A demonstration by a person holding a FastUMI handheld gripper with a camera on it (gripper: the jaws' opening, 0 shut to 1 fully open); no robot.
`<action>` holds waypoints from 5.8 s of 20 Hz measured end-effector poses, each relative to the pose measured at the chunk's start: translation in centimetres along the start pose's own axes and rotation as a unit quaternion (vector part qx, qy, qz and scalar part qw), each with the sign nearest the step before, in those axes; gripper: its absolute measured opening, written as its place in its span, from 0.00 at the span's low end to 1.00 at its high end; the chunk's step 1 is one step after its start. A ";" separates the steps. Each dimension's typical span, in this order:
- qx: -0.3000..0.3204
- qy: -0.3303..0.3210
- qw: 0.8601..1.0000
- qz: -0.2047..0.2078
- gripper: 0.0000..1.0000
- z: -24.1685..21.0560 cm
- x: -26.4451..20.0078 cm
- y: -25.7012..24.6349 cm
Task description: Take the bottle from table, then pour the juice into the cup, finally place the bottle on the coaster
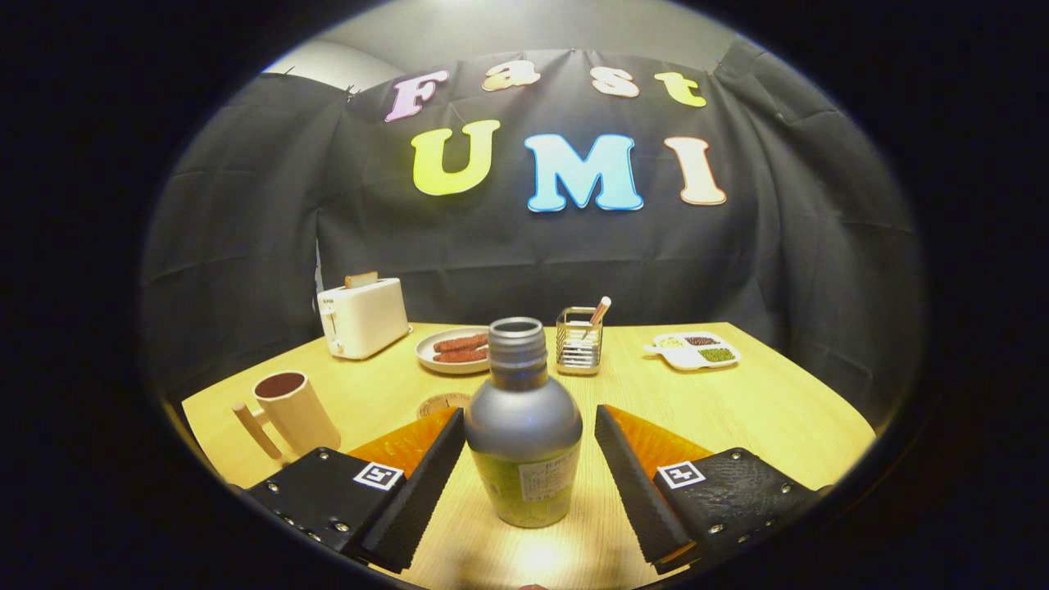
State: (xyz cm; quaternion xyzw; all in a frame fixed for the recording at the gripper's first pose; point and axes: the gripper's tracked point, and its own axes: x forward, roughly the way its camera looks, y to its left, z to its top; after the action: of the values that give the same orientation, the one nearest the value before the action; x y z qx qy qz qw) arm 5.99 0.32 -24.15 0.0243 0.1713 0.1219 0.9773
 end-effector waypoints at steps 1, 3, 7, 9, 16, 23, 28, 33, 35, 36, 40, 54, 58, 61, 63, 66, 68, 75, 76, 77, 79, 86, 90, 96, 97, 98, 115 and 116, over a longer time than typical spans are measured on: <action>0.001 0.008 1.000 -0.001 0.97 -0.7 0.1 -0.1; 0.009 0.020 1.000 -0.001 0.97 -1.7 0.4 -0.2; 0.007 0.043 0.999 0.002 0.97 -3.4 0.6 0.0; 0.001 0.055 0.998 0.004 0.97 -4.2 0.6 0.0; -0.003 0.077 0.997 0.007 0.97 -5.3 0.8 0.0; -0.008 0.101 0.995 -0.001 0.75 -5.4 0.8 0.2; -0.038 0.115 0.993 0.012 0.75 -4.3 0.9 1.4; -0.117 0.119 0.986 0.025 0.75 -2.9 0.8 2.6; -0.141 0.122 0.982 0.030 0.75 -2.1 0.6 3.2; -0.151 0.124 0.980 0.034 0.75 -1.8 0.5 3.5; -0.196 0.123 0.972 0.044 0.75 -0.4 0.4 4.9; -0.335 0.138 0.931 0.049 0.75 1.1 1.4 7.6; -0.378 0.150 0.912 0.048 0.75 0.7 1.6 7.7; -0.404 0.154 0.901 0.045 0.75 0.9 1.6 7.9; -0.421 0.160 0.892 0.040 0.75 0.8 1.7 7.8; -0.436 0.165 0.884 0.040 0.75 1.0 1.6 8.3; -0.446 0.168 0.878 0.042 0.75 0.7 2.1 9.0; -0.493 0.176 0.851 0.039 0.75 0.5 2.5 10.2; -0.501 0.178 0.846 0.037 0.75 0.5 2.5 10.3; -0.510 0.180 0.840 0.038 0.75 0.4 2.5 10.5; -0.531 0.186 0.826 0.038 0.75 0.2 2.7 10.8; -0.589 0.204 0.781 0.025 0.75 0.9 3.5 11.3; -0.625 0.215 0.750 0.018 0.75 1.5 3.8 11.1; -0.663 0.233 0.711 0.017 0.75 1.7 3.9 11.0; -0.670 0.235 0.704 0.016 0.75 1.8 3.9 11.0; -0.675 0.236 0.699 0.015 0.75 1.9 3.8 10.9; -0.766 0.245 0.594 -0.009 0.75 4.5 3.8 10.5; -0.769 0.244 0.591 -0.009 0.75 4.6 3.8 10.6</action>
State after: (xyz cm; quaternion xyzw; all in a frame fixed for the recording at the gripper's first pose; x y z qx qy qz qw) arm 8.59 11.53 -20.09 -0.7680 0.2464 0.2013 0.5558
